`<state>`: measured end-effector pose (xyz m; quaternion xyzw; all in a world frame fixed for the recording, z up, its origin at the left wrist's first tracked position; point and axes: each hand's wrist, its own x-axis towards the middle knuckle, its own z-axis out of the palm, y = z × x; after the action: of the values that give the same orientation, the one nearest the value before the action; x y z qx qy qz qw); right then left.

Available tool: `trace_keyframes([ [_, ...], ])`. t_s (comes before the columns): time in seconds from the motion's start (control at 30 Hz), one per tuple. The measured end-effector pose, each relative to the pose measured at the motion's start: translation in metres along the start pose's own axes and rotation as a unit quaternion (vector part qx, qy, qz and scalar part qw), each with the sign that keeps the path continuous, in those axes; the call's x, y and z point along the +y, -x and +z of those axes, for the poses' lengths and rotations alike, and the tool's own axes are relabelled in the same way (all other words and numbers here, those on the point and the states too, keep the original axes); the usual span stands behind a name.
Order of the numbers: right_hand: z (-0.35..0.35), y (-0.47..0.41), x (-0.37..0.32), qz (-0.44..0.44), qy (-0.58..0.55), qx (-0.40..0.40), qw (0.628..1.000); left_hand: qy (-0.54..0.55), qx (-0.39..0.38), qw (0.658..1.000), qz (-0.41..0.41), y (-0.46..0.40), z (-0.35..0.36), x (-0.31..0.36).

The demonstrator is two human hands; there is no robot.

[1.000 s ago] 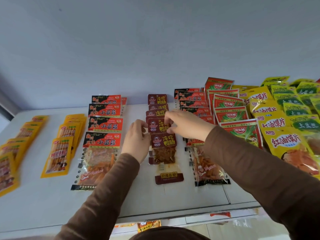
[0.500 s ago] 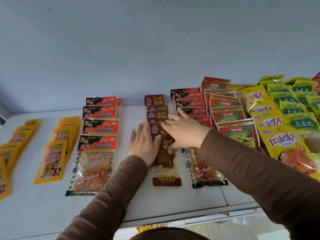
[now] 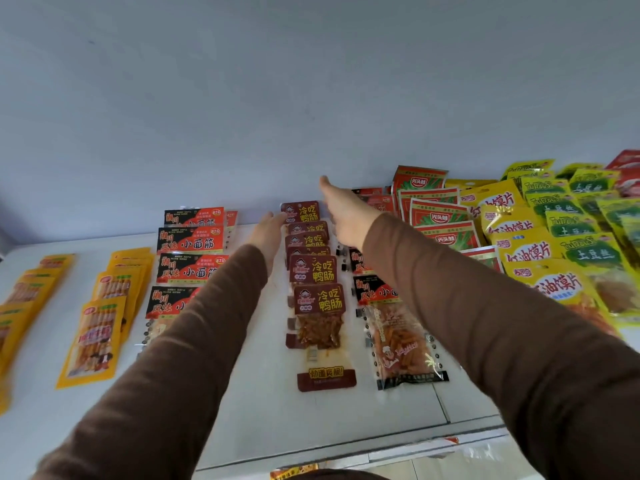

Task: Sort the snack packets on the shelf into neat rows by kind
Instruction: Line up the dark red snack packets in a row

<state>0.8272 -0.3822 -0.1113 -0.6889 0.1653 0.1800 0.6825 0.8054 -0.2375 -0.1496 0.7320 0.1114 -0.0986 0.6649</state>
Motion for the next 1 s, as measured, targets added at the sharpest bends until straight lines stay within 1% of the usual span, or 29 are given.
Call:
trace_keyframes([
  [0.07,0.006,-0.014,0.006,0.016,-0.012,0.012,1.0,0.043,-0.004,0.999,-0.014,-0.003,0.009,0.0],
  [0.13,0.009,-0.024,0.01,0.027,-0.025,0.008,0.999,0.071,-0.017,0.997,-0.025,-0.005,0.014,-0.003],
  [0.3,0.013,-0.025,0.013,0.031,-0.03,0.005,0.999,0.128,-0.049,0.99,-0.038,-0.006,0.019,-0.006],
  [0.43,0.008,-0.013,0.011,0.021,-0.05,0.002,0.999,0.128,-0.073,0.989,-0.022,-0.004,0.013,-0.009],
  [0.47,0.007,-0.007,0.009,0.015,-0.059,0.004,0.998,0.119,-0.069,0.99,-0.012,-0.002,0.012,-0.01],
  [0.53,0.003,0.011,0.005,0.002,-0.065,-0.001,0.998,0.067,-0.035,0.997,0.017,0.009,0.005,-0.018],
  [0.6,0.0,0.033,0.004,-0.003,-0.051,-0.022,0.998,0.025,-0.008,0.999,0.033,0.031,-0.003,-0.032],
  [0.67,-0.003,0.054,0.008,0.0,-0.043,-0.056,0.998,0.013,-0.012,0.999,0.044,0.064,-0.009,-0.051],
  [0.8,-0.003,0.091,0.026,-0.042,0.031,-0.091,0.994,0.056,-0.057,0.994,0.074,0.117,-0.007,-0.076],
  [0.83,-0.004,0.098,0.031,-0.068,0.074,-0.095,0.99,0.067,-0.064,0.993,0.078,0.123,-0.005,-0.079],
  [0.87,-0.006,0.103,0.036,-0.112,0.152,-0.094,0.977,0.078,-0.066,0.992,0.077,0.126,-0.003,-0.082],
  [0.9,-0.008,0.108,0.042,-0.167,0.262,-0.087,0.946,0.089,-0.063,0.991,0.077,0.127,-0.001,-0.085],
  [0.93,-0.012,0.111,0.05,-0.224,0.378,-0.078,0.895,0.098,-0.06,0.99,0.077,0.127,0.0,-0.086],
  [1.0,-0.017,0.117,0.07,-0.307,0.57,-0.065,0.759,0.115,-0.057,0.989,0.077,0.125,0.0,-0.089],
])
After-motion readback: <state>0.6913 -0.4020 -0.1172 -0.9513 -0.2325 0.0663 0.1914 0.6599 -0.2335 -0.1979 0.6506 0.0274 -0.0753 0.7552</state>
